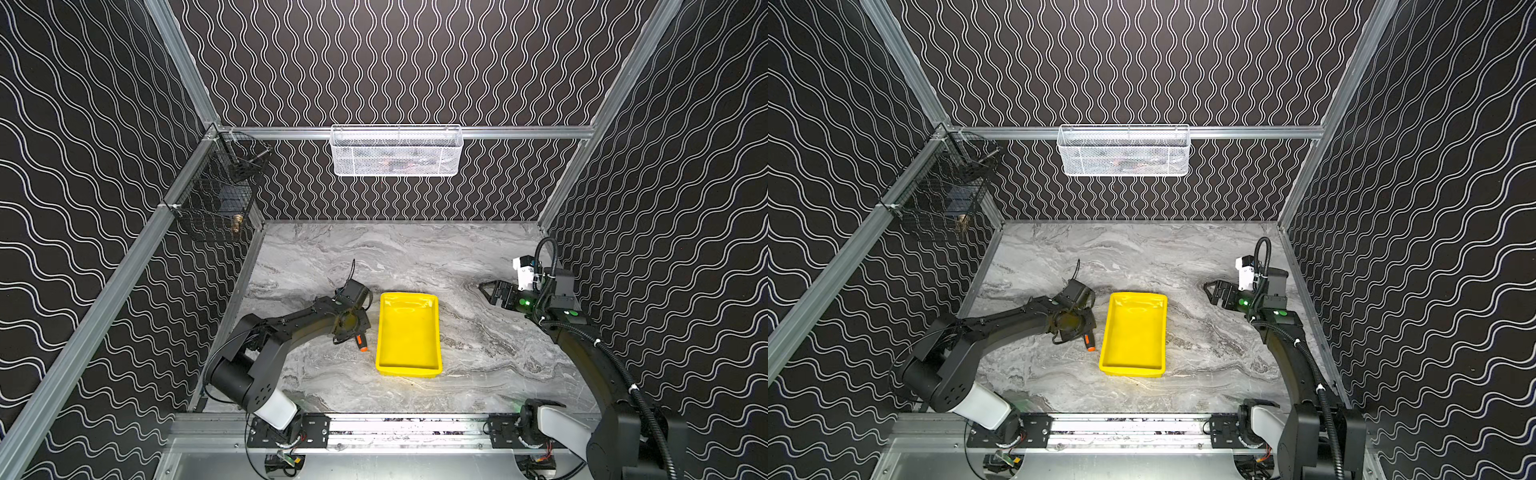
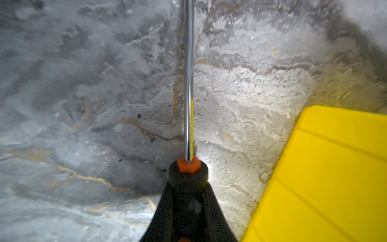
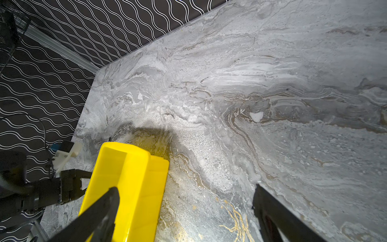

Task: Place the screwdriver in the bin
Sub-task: 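Carry the screwdriver over the yellow tray with the left gripper and lower it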

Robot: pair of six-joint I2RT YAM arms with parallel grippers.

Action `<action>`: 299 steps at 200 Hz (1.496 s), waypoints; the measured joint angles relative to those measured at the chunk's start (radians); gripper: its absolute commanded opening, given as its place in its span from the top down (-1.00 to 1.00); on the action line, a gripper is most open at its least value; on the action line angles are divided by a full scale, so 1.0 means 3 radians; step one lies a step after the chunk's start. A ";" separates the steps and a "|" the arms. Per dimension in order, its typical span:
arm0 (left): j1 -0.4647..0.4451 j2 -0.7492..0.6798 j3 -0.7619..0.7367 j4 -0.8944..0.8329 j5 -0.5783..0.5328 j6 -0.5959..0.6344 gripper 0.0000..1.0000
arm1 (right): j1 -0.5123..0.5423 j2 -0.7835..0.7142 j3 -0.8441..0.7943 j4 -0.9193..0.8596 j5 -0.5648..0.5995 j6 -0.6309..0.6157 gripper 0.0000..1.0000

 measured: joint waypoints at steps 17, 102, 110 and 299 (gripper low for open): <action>0.0000 -0.0061 0.0000 -0.0079 -0.0027 0.0047 0.70 | 0.0000 -0.0032 0.0001 -0.0013 0.0005 -0.0001 -0.99; 0.0000 -0.0264 0.0116 -0.0360 -0.0139 0.0350 0.80 | 0.0000 -0.0122 0.0004 -0.0083 0.0022 -0.0001 -0.99; 0.0000 -0.0266 0.0116 -0.0388 -0.0154 0.0373 0.80 | 0.0000 -0.0134 0.0004 -0.0085 0.0023 -0.0001 -0.99; -0.1045 -0.0078 0.1579 -0.1261 0.0064 0.1057 0.80 | 0.0000 -0.0217 0.0165 -0.0276 -0.0010 0.0014 -0.99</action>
